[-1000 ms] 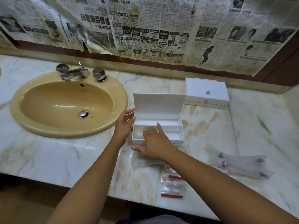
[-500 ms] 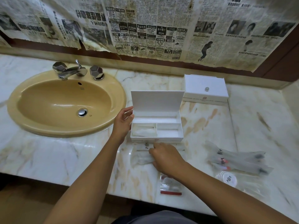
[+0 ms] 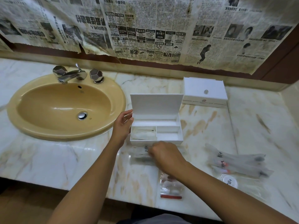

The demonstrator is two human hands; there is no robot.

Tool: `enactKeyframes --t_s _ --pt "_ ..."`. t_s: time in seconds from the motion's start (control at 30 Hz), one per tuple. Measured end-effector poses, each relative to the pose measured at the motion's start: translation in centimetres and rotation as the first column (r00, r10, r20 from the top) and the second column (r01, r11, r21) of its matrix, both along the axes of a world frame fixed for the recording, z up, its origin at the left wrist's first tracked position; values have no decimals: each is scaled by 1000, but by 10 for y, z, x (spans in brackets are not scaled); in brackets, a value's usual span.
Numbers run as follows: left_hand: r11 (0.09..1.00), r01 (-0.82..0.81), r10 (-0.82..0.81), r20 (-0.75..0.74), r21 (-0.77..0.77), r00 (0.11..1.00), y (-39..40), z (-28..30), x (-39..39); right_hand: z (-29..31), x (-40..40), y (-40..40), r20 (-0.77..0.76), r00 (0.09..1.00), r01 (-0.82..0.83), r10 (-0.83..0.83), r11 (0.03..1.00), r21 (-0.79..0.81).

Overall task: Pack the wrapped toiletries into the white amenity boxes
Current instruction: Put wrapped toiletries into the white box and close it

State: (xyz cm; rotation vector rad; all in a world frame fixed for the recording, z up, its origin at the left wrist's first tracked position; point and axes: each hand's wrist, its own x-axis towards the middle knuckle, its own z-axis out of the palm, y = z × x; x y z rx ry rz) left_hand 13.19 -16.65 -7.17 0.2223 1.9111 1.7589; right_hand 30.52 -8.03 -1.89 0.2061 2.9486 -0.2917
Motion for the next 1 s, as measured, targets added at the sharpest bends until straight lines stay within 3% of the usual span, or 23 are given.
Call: enactKeyframes --t_s 0.17,0.37,0.5,0.63,0.77,1.0 --pt "998 33 -32 -14 54 999 -3 -1 -2 38 -18 10 -120 991 49 -58 996 -71" --pt "998 22 -23 9 51 1000 0 -1 -1 59 -51 41 -300 937 177 -177 984 -29" --pt "1000 -9 9 23 22 1000 -1 -4 -3 36 -76 59 -161 960 239 -230 971 34" --pt "999 16 -17 21 49 1000 0 -1 -1 18 -92 60 11 981 192 -193 979 66" --pt "999 13 -14 20 38 1000 -1 -3 -2 4 -104 61 125 960 254 -252 967 1" --pt "998 15 -17 36 57 999 -3 -4 -3 -17 -109 66 214 922 373 -323 891 -259"
